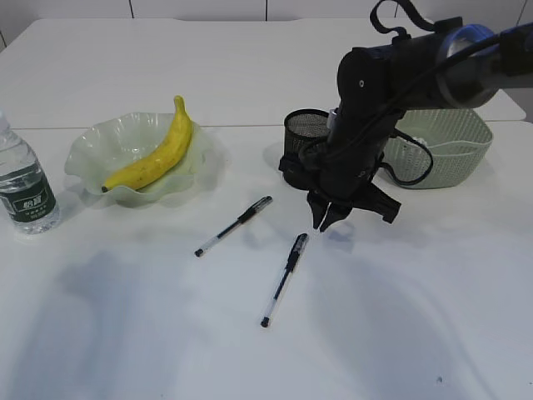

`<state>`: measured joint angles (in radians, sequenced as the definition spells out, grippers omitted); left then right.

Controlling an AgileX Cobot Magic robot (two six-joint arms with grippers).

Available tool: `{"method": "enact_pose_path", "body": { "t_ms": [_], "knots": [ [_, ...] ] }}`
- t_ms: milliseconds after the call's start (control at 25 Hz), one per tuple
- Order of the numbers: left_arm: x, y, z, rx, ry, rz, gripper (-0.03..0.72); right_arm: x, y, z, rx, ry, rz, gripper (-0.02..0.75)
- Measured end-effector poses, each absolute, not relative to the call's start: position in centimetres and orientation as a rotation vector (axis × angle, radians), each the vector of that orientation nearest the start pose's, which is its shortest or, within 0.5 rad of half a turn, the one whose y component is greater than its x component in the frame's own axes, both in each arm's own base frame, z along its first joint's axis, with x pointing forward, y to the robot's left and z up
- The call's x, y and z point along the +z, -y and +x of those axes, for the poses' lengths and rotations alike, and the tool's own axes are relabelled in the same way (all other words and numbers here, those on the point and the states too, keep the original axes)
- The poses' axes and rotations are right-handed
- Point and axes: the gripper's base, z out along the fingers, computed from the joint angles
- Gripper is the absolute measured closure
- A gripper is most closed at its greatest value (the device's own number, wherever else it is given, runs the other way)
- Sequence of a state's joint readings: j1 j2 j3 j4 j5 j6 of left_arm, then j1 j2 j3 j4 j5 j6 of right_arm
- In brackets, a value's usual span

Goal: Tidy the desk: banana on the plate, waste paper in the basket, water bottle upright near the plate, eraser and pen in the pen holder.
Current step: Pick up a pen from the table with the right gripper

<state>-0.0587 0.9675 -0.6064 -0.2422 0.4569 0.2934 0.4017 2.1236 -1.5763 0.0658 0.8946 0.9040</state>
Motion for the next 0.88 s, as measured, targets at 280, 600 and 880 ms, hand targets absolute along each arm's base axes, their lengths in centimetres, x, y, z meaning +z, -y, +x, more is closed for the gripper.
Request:
{"method": "enact_pose_path", "body": {
  "t_ms": [280, 600, 880],
  "knots": [
    [27.11, 2.05, 18.61, -0.111, -2.278, 0.209, 0.151, 16.11, -17.18, 39.64, 0.209, -2.913, 0.777, 0.719],
    [27.05, 1.75, 18.61, -0.036, -2.278, 0.272, 0.151, 16.17, -17.25, 39.61, 0.218, -2.917, 0.786, 0.675],
    [27.05, 1.74, 18.61, -0.034, -2.278, 0.274, 0.151, 15.42, -17.52, 39.57, 0.237, -2.957, 0.741, 0.605]
  ]
}}
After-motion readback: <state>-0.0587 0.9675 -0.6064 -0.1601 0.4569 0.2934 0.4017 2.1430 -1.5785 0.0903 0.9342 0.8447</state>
